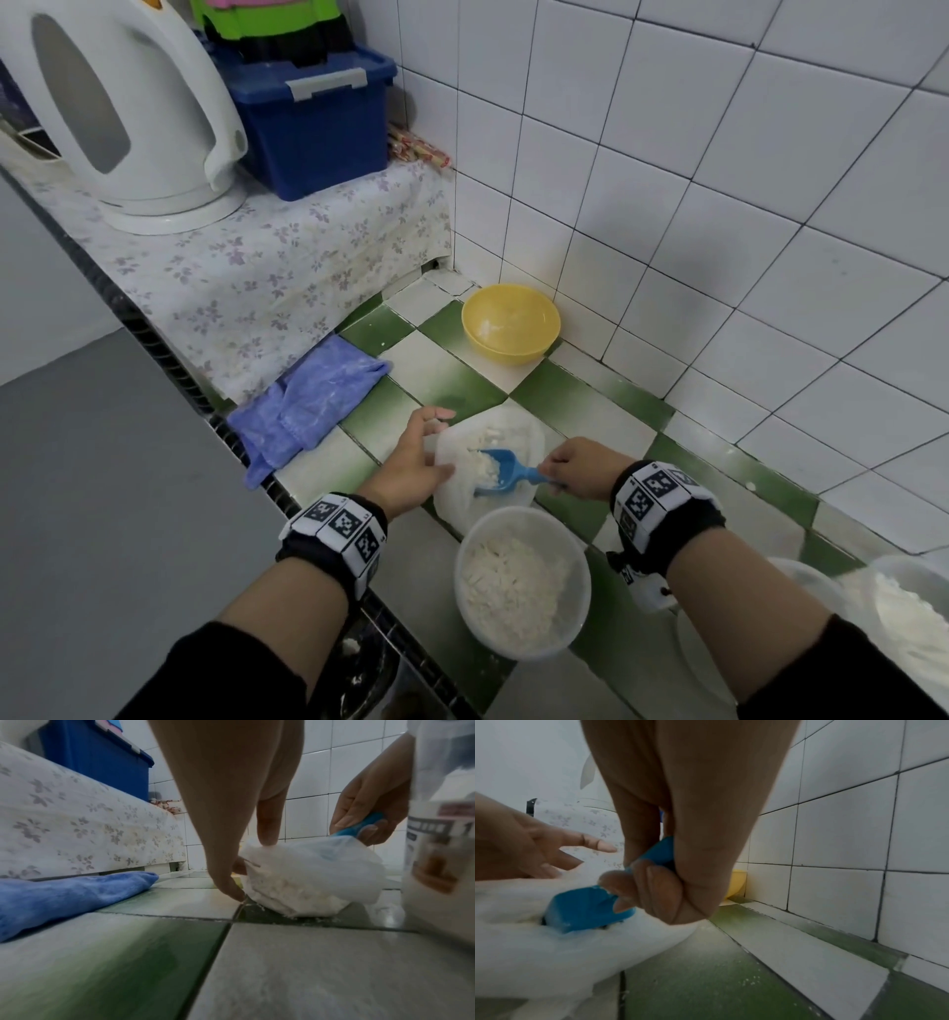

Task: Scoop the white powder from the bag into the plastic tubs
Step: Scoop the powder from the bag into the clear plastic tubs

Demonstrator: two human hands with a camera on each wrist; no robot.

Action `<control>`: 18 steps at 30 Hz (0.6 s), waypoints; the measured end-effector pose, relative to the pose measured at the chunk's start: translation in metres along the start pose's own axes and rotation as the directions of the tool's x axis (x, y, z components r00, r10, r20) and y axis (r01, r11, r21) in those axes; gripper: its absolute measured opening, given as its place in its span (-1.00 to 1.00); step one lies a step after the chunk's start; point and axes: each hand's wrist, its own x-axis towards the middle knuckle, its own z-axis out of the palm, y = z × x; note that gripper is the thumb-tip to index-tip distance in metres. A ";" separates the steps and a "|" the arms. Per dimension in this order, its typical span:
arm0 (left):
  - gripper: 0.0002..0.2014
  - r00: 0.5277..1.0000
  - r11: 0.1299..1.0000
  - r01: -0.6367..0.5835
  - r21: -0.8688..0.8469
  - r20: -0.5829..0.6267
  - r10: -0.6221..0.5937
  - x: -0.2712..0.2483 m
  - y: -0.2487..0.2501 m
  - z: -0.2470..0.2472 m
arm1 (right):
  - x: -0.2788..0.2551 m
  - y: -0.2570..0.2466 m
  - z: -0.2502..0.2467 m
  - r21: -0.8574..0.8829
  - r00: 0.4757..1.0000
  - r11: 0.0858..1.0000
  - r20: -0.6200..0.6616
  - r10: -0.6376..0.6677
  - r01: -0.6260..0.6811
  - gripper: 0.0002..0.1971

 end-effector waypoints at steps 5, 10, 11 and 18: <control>-0.43 1.000 0.992 -0.020 0.125 0.012 0.019 -0.005 -0.009 -0.001 | -0.003 0.002 0.002 0.038 1.000 0.999 0.011 0.017 -0.017 -0.75; -0.30 0.999 0.998 0.010 0.066 0.044 -0.013 -0.007 -0.004 0.006 | -0.007 -0.001 0.006 0.043 1.000 0.999 0.027 0.014 -0.015 -0.71; -0.31 0.998 0.999 0.020 0.039 0.054 -0.022 -0.007 -0.003 0.008 | -0.008 -0.001 0.005 0.038 0.999 0.999 0.031 0.019 -0.020 -0.72; -0.30 0.998 0.992 0.062 -0.112 -0.007 -0.063 -0.010 -0.006 0.015 | -0.011 0.014 -0.002 0.093 0.992 0.988 0.013 0.124 -0.125 -0.75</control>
